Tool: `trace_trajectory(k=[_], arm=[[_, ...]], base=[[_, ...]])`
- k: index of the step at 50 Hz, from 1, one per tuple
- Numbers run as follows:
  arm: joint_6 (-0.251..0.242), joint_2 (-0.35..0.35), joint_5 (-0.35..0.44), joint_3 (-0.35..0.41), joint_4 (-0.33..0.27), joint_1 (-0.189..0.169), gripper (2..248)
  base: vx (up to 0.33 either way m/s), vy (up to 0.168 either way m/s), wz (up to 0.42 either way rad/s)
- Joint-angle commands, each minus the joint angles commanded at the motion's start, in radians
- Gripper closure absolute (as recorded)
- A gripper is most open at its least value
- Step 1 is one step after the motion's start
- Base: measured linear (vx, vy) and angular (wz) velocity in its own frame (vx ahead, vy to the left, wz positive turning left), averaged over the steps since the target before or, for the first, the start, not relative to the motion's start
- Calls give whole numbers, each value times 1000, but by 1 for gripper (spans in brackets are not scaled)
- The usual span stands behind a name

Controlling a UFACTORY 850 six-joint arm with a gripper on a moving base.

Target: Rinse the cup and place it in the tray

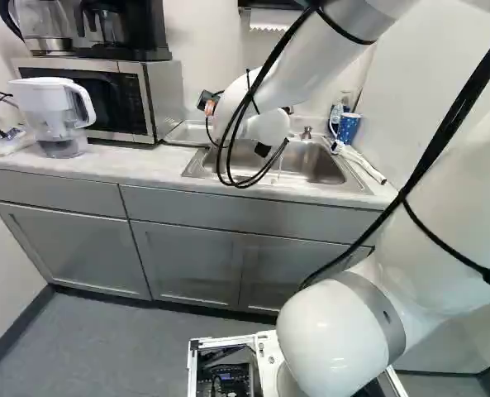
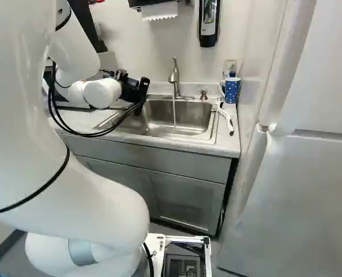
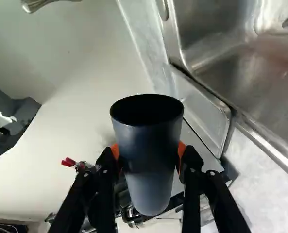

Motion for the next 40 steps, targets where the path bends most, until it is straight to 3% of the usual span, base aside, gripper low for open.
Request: trace_trajectory(k=[40], arm=[[-418,0,0,0,0,0,125]], base=[[0,0,0]])
